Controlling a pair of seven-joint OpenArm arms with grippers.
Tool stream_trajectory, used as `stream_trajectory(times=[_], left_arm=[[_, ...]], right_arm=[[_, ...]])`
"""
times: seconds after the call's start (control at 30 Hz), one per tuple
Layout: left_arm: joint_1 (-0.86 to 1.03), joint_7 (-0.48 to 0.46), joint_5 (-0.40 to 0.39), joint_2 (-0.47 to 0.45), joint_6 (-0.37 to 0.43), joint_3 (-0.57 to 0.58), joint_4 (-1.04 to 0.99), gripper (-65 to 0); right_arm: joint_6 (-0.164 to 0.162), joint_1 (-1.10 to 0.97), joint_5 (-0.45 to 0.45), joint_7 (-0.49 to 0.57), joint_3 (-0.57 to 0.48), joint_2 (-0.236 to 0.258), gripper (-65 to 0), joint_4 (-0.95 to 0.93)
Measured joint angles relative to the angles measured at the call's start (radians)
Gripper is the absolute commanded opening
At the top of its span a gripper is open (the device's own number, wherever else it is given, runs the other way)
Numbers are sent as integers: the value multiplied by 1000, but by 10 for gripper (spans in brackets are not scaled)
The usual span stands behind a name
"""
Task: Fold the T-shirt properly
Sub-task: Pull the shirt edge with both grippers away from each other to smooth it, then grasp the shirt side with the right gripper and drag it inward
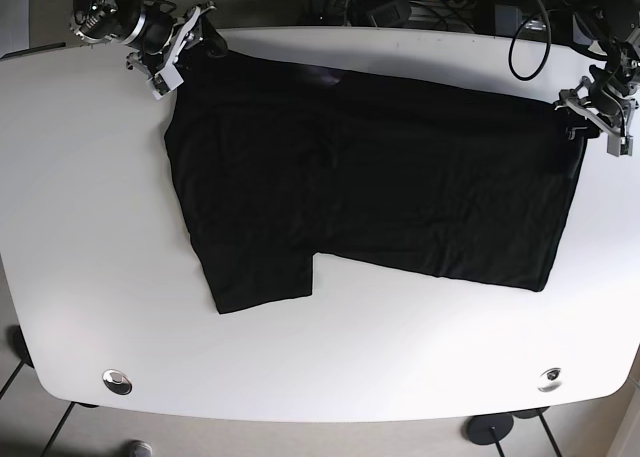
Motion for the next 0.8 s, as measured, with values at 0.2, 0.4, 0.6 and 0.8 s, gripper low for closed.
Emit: stream_trajectory(times=[0.2,0.4,0.6,0.8], left_arm=[[25,-21,-14,-22,0,34,-47,-318],[126,-61,-55,-21,-12,-10,-42,-318],[220,-69,-69,-21,-16,-72,-38,-318],[272,-34,-48,-12,-19,-116,2,-318]], right_arm=[[1,42,8,7,51,7,-382,-88],[8,45,17,13,51,40,-382,-105],[8,40,21,13,51,38,-382,-105],[8,10,32,6,50,53,-382,-86]])
